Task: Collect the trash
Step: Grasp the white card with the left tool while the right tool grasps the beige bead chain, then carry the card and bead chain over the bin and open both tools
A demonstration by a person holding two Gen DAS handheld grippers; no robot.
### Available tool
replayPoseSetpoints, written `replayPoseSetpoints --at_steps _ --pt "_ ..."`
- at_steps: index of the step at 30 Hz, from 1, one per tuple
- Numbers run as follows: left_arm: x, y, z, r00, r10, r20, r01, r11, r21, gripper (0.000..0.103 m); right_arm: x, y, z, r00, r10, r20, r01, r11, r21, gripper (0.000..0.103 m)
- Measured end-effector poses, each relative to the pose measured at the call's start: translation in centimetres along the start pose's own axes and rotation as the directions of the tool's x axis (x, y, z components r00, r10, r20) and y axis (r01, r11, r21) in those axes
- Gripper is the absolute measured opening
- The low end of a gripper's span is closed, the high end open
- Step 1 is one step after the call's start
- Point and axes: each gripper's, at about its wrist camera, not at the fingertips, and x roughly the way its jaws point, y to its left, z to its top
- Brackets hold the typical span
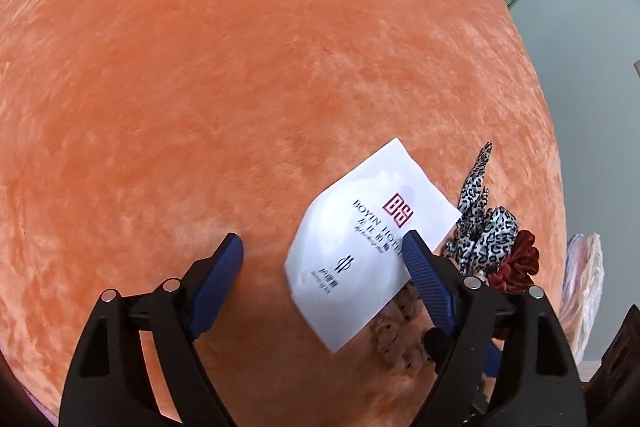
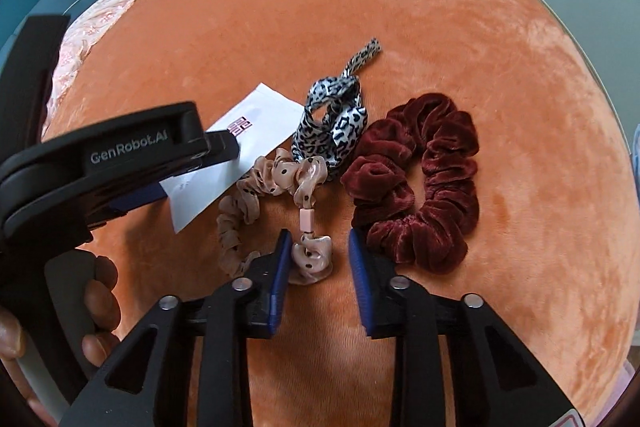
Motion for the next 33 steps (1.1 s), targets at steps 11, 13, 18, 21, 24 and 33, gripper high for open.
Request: replayPoseSetpoints --at_steps 11,13,18,21,24,33 --pt "-1.6 -1.8 -0.7 0.999 -0.017 0.037 0.014 0.995 0.098 0.017 -2.5 -0.2 -0.2 0.998 0.055 0.029 -0.056 0.998 0.003 0.008" --pt "-2.8 -2.0 -1.0 0.998 -0.03 0.051 0.025 0.995 0.1 0.013 -3.9 -0.2 -0.3 0.996 0.064 0.056 -0.064 0.998 -0.002 0.008" --pt "-6.2 -3.5 -1.8 0.993 -0.057 0.104 0.044 0.991 0.124 0.008 -8.0 -0.8 -0.1 0.987 0.087 0.137 -0.089 0.996 0.012 0.008" --pt "-8.7 -4.7 -2.2 0.988 -0.077 0.132 0.057 0.987 0.148 0.006 -11.1 -1.9 0.1 0.976 0.095 0.198 -0.102 0.995 0.025 0.007" --pt "-10.8 -6.2 -2.5 0.981 -0.101 0.164 0.072 0.982 0.173 0.003 -14.2 -2.7 0.2 0.963 0.082 0.258 -0.093 0.995 0.031 0.007" --pt "-17.5 -13.1 -4.1 0.951 -0.186 0.249 0.106 0.947 0.304 0.003 -23.9 -6.9 0.3 0.896 0.042 0.442 -0.081 0.994 0.071 0.007"
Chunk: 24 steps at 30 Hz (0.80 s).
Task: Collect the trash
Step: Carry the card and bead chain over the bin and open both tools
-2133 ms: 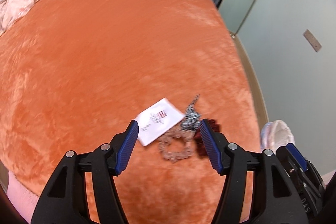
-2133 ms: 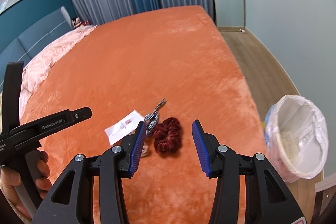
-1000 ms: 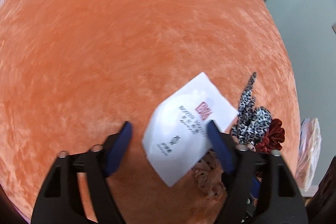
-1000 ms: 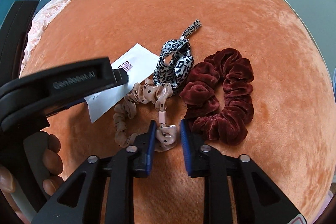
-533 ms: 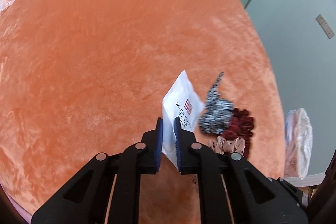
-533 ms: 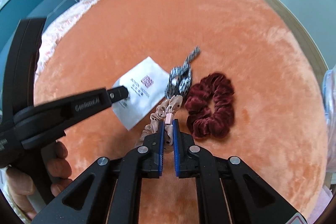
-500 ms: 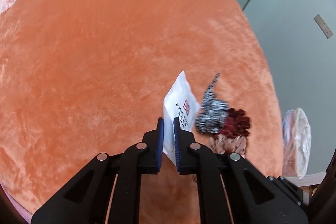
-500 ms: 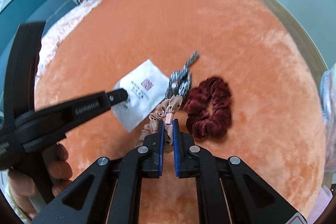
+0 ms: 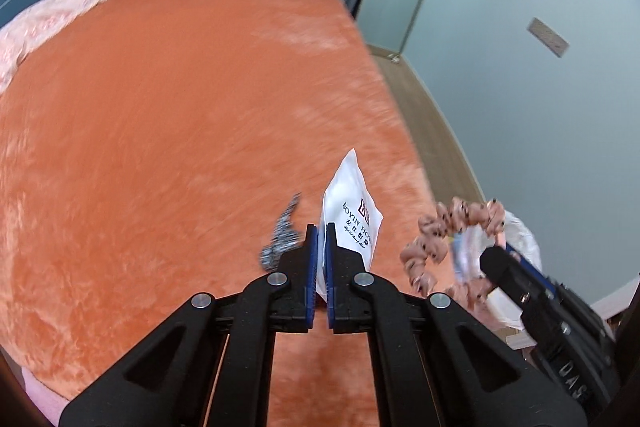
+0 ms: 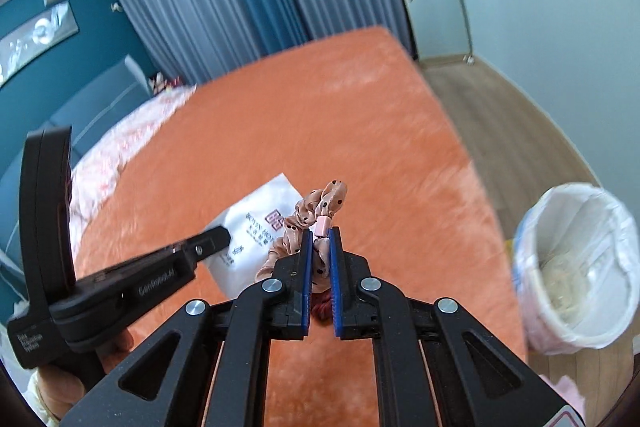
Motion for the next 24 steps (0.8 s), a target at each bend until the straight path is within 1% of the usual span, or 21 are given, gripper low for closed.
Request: replayPoseSetpoints --at_steps 2,7,14,19,24 --pt "-0.9 -2.2 0.3 1.0 -0.015 0.02 0.015 0.999 0.034 0.003 -2.0 -0.9 0.7 0.999 -0.007 0.043 0.006 1.0 0.015 0.007" --pt "-2.8 -7.0 0.9 0.997 -0.059 0.057 0.053 0.993 0.11 0.003 -5.5 -3.3 2.0 0.993 -0.035 0.116 0.031 0.999 0.042 0.008" --pt "-3.7 -13.5 0.9 0.992 -0.103 0.069 0.086 0.973 0.215 0.003 -9.1 -7.5 3.3 0.978 -0.094 0.187 0.08 0.994 0.078 0.008" --pt "-3.7 -17.0 0.7 0.99 -0.129 0.065 0.108 0.959 0.264 0.003 -11.3 -10.6 3.7 0.965 -0.141 0.219 0.12 0.987 0.103 0.008" --pt "-3.2 -20.2 0.1 0.988 -0.148 0.05 0.125 0.941 0.313 0.003 -12.6 -13.4 3.6 0.956 -0.182 0.23 0.151 0.977 0.148 0.008"
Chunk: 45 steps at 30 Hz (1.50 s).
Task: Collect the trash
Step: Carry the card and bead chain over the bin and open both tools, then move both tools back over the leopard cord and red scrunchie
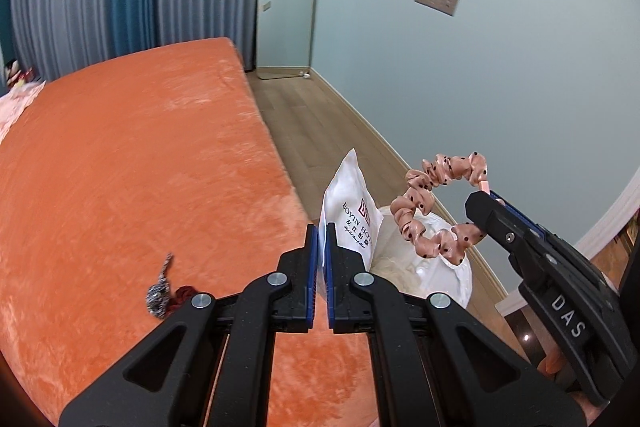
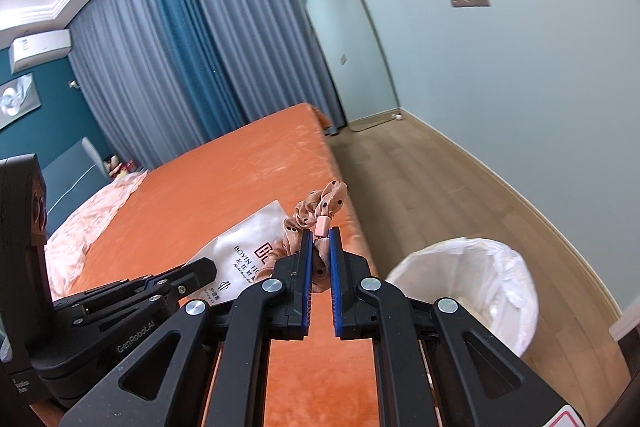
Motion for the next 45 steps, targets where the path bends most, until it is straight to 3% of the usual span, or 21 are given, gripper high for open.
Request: replayPoseSetpoints --at_steps 20,25,27,28,30,43,45 --pt "4.9 -7.0 0.8 0.991 -0.115 -0.065 0.121 0.987 0.108 0.004 0.5 -7.8 0.2 0.99 -0.141 -0.011 0.142 0.987 0.077 0.008" --pt "6.4 -7.7 1.1 0.99 -0.125 -0.071 0.132 0.986 0.101 0.006 1.2 -8.6 0.3 0.986 -0.166 -0.022 0.167 0.983 0.075 0.015" --pt "6.5 -7.9 1.2 0.99 -0.128 -0.058 0.133 0.986 0.098 0.013 1.5 -8.9 0.5 0.982 -0.186 -0.02 0.187 0.98 0.073 0.022" --pt "6.5 -8.0 1.3 0.99 -0.129 -0.057 0.134 0.986 0.1 0.023 1.6 -9.0 0.6 0.981 -0.19 -0.023 0.191 0.979 0.075 0.025" --pt "6.5 -8.2 1.3 0.993 -0.11 -0.048 0.114 0.988 0.103 0.034 1.7 -9.5 0.7 0.98 -0.198 -0.019 0.199 0.976 0.085 0.035" --pt "5.2 -6.6 1.2 0.998 -0.067 -0.022 0.068 0.994 0.086 0.036 1.8 -8.1 0.6 0.984 -0.177 -0.025 0.178 0.981 0.071 0.037" --pt "4.9 -6.0 1.2 0.998 -0.064 -0.016 0.066 0.995 0.078 0.036 1.7 -7.4 0.5 0.985 -0.17 -0.024 0.171 0.983 0.061 0.04"
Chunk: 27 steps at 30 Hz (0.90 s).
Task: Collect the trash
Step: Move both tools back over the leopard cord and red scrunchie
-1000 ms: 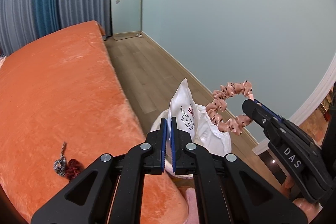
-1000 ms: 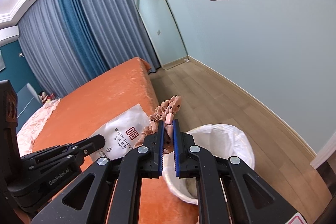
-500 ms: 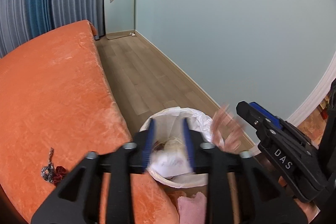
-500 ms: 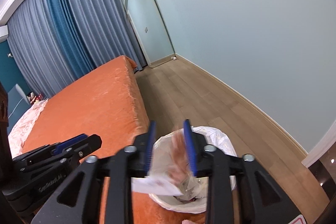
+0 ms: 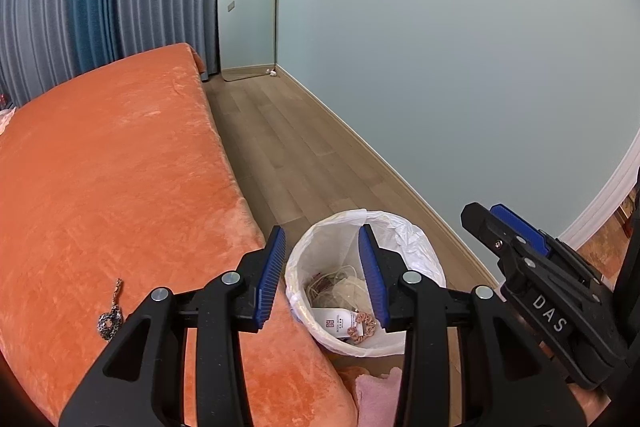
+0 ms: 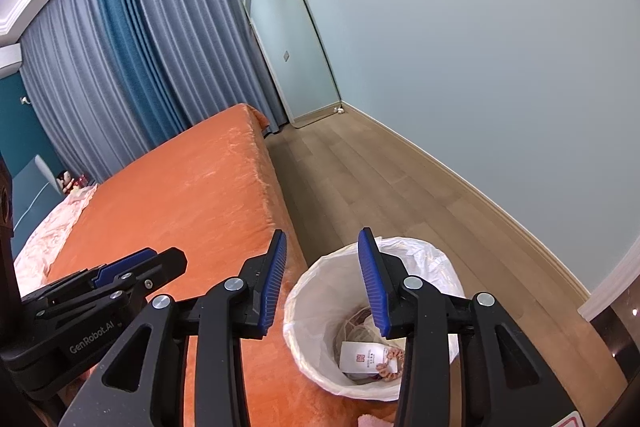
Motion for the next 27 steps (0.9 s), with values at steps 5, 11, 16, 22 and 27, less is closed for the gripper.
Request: replayPoseSetpoints --at_steps 5,11,16,22,27 --pt "-0.8 1.6 -0.2 1.0 0.021 0.008 -0.021 0.999 -0.027 0.036 -0.2 1.4 -0.8 1.0 0.018 -0.008 -0.018 1.0 -0.015 0.043" --pt "-1.4 4.4 -1.1 0.998 0.058 0.002 -0.058 0.995 -0.076 0.041 0.4 3.4 -1.9 0.999 0.041 -0.034 -0.042 0.998 -0.04 0.049" --pt "-2.0 7.6 -2.1 0.996 0.092 -0.01 -0.093 0.987 -0.134 0.046 0.9 6.0 -3.2 0.996 0.067 -0.064 -0.072 0.995 -0.075 0.054" --pt "-2.6 12.2 -4.5 0.988 0.15 -0.045 -0.156 0.968 -0.195 0.053 2.2 9.5 -6.1 0.986 0.107 -0.13 -0.123 0.985 -0.117 0.054" --pt "-2.4 16.9 -7.5 0.974 0.199 -0.108 -0.221 0.941 -0.256 0.053 3.8 12.6 -8.8 0.97 0.138 -0.199 -0.169 0.975 -0.145 0.054"
